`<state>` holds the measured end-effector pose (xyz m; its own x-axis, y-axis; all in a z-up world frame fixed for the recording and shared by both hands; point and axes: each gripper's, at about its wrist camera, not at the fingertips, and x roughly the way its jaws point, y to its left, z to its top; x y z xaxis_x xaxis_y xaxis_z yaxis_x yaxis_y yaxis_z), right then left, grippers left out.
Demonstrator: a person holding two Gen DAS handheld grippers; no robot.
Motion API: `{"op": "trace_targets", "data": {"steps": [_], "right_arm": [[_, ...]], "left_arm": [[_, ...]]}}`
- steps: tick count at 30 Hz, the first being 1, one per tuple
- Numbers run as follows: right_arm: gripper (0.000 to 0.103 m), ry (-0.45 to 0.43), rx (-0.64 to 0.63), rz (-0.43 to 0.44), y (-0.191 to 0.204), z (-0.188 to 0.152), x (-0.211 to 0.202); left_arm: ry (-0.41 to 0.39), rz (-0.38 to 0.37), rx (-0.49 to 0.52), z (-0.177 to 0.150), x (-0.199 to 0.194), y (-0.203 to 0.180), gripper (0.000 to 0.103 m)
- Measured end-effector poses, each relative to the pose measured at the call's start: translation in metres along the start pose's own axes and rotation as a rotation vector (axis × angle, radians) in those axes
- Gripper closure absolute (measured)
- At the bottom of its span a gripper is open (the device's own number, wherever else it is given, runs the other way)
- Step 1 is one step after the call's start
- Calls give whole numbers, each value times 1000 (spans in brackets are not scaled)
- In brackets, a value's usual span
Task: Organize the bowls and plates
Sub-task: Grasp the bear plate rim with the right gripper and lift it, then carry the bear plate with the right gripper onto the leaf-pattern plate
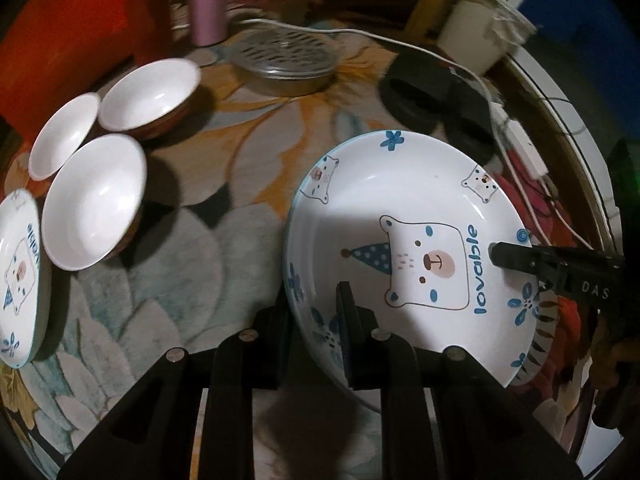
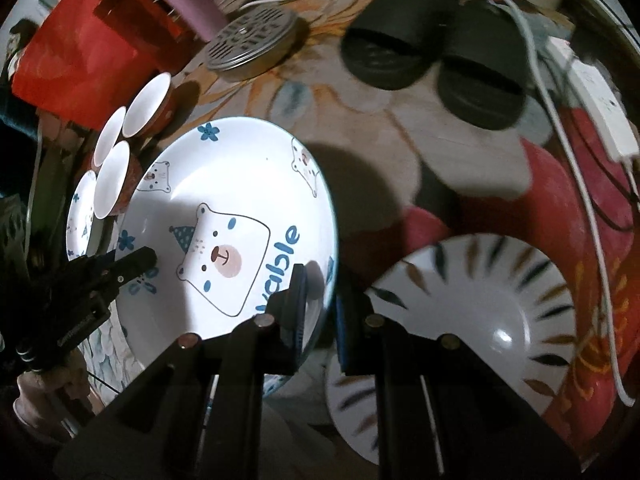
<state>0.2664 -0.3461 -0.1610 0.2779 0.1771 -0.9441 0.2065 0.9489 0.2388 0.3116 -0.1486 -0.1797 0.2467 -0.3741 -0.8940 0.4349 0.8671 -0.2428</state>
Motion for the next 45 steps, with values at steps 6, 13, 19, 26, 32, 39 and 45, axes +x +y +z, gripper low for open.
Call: {"op": "trace_targets", "data": {"steps": [6,13,19,26,32,39,45], "right_arm": [[90,-20,64,-33,-35,-16,-26],[90,-11,146,-67,-72,-40,-43],[89,21,224,-86,-106,-62,-47],[89,62,302,-96,-138,-83,-43],[89,86,333,-100,-148,-89,-31],[86,76,368,-109,-159,-88,-27],[71,43,354,-130,-158,-82,-33]], "left_arm": [[8,-41,78,-2,1,-40,83],[37,-80,153,-10,12,-86,83],[78,-103,215,-17,27,-121,83],[128,-114,279,-30,46,-150,84],[144,-94,298,-33,55,-156,84],[142,-112,300,-25,54,-159,82],[125,-138,271,-21,47,-153,19]]}}
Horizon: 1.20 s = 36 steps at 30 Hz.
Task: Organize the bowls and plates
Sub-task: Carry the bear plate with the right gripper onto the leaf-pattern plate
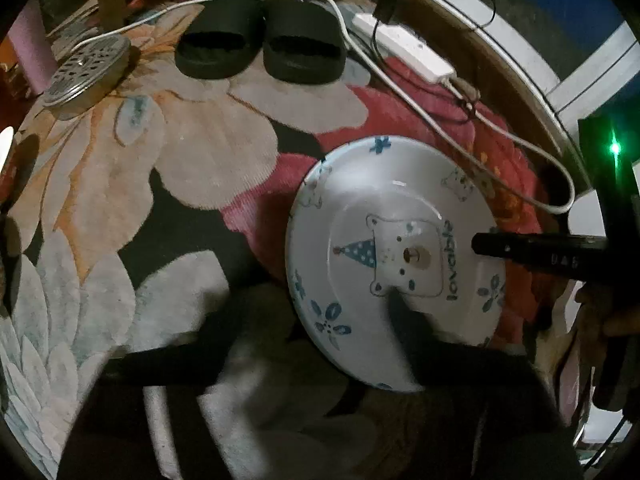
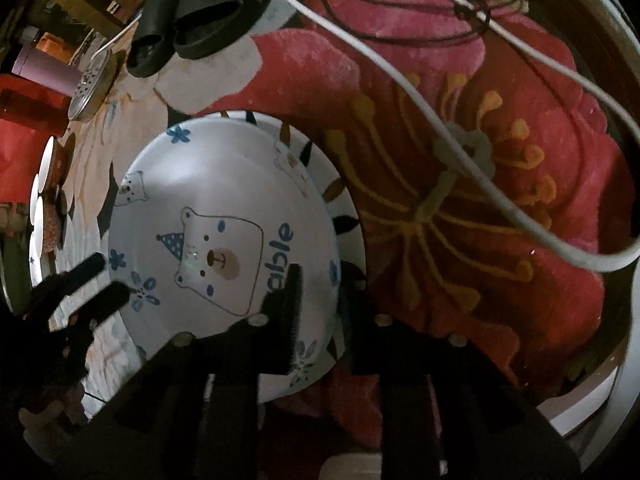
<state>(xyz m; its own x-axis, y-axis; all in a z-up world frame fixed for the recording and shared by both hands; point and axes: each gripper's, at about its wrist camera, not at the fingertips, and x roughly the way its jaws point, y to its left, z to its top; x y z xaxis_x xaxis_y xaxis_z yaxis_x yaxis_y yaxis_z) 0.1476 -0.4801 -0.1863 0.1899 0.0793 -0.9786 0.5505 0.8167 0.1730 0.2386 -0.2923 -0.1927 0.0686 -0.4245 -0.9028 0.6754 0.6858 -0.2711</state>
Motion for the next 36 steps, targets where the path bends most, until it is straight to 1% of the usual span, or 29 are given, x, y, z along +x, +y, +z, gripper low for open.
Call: {"op": "trace_targets", "data": {"steps": [1,2,3,5,6,8,11,20,36], "right_arm": [[64,-15,-8,0,3,1,-3],[44,-35,-18,5,6,2,-7],[20,-50,-26,-7,8,3,-12],[3,-92,-44,-9,13,3,-22],[2,-105,-53,-13,16,4,-25],[2,-130,-78,-21,23,4,-31],[2,-141,-103,-16,32,5,-32],[1,-106,-117,-5,49,2,-22],[1,-115,-138,-10,65,-1,-19]], "left_arm": [[-6,-1,-8,0,-2,1,13],[-10,3,-16,1,-4,3,9],[-13,9,-22,1,-5,4,8],[-19,20,-42,2,-8,9,5],[-22,26,-49,2,-9,11,3],[-30,49,-63,2,-12,16,2],[-39,70,-85,1,-16,24,2],[-49,96,-121,-1,-24,45,1],[-44,124,-137,-10,-30,61,1]]}}
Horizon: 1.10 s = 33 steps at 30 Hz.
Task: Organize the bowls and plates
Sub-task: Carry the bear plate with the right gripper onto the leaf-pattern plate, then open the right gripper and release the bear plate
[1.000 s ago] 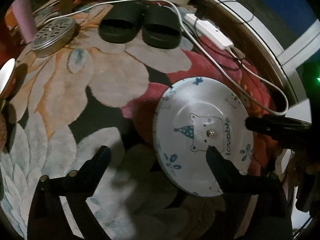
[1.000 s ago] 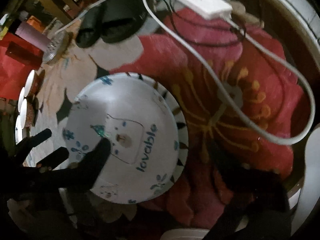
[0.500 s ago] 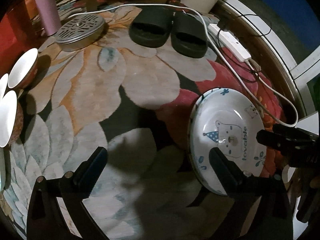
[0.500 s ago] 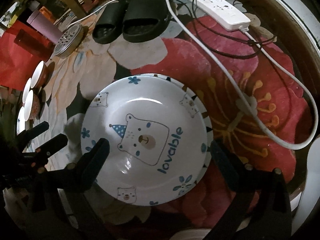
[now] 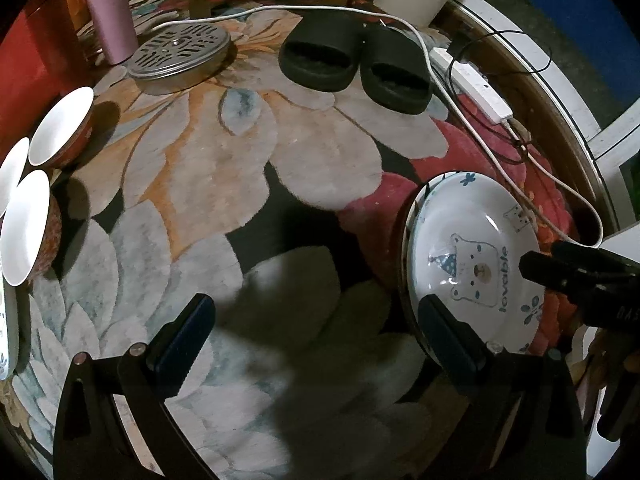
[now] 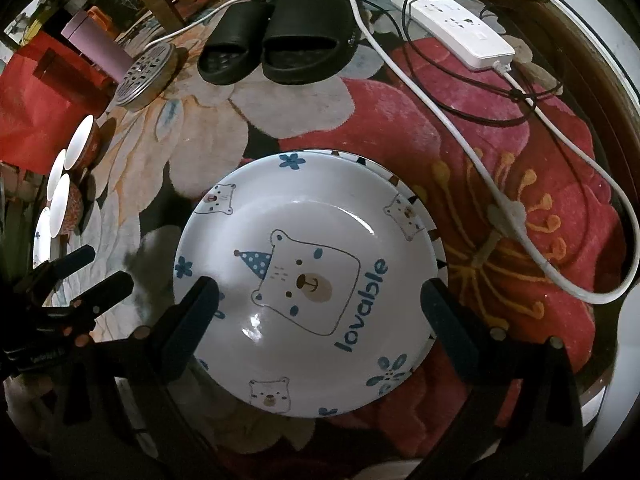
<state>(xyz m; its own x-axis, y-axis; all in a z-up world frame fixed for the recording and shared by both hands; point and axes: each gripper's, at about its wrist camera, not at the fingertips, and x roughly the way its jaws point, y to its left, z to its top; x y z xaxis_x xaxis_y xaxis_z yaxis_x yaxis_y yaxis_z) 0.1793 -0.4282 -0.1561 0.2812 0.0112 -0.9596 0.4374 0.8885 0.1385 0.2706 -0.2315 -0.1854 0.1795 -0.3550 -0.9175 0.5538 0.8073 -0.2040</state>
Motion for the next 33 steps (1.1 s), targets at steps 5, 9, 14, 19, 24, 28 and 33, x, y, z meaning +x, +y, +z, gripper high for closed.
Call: {"op": "trace_targets", "data": {"steps": [5,9,14,19,24,28,33], "right_arm": [[1,0,-10,2,6,1,2],[1,0,-15,4,9,0,3],[1,1,-21,4,14,0,5],[1,-2,-29,4,18,0,6],[1,-3,-33,3,22,1,7],[1,-6,-41,3,28,1,8],[1,-9,-51,6,35,1,10]], "left_arm": [[3,6,-7,-2,-1,6,1],[4,12,-17,-5,-2,11,1],[2,18,-26,-6,-3,16,1],[-1,22,-36,-8,-4,22,1],[-2,31,-47,-11,-5,31,1],[-2,37,-58,-14,-7,37,1],[-6,48,-71,-16,-9,45,1]]}}
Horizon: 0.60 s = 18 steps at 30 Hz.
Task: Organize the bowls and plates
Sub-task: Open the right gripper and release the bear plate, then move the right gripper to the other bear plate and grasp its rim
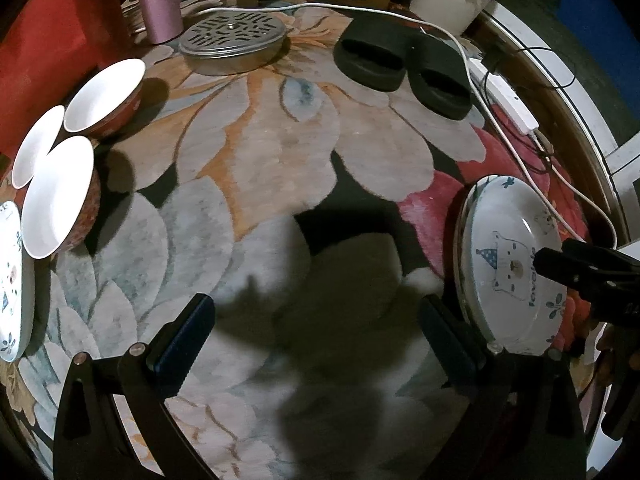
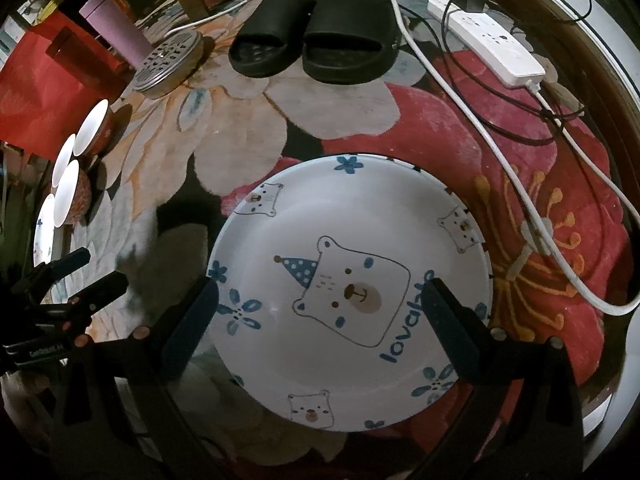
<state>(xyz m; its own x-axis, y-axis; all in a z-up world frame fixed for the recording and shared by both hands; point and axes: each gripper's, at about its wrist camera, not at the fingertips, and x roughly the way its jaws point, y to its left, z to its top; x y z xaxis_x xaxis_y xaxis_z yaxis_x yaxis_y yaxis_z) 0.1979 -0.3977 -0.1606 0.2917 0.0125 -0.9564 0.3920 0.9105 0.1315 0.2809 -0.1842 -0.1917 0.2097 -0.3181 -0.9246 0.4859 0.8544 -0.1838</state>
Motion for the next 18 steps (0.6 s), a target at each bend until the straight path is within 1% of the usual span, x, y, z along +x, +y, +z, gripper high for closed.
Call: {"op": "trace_targets", "data": {"steps": [11,18], "right_arm": [[1,-5,-17,7,15,1,4],[1,-15,-22,29,31,1,3]], "left_arm": [[-11,19,-16,-4,-6,16,1],[-15,29,-58,-9,-15,39,1]]}}
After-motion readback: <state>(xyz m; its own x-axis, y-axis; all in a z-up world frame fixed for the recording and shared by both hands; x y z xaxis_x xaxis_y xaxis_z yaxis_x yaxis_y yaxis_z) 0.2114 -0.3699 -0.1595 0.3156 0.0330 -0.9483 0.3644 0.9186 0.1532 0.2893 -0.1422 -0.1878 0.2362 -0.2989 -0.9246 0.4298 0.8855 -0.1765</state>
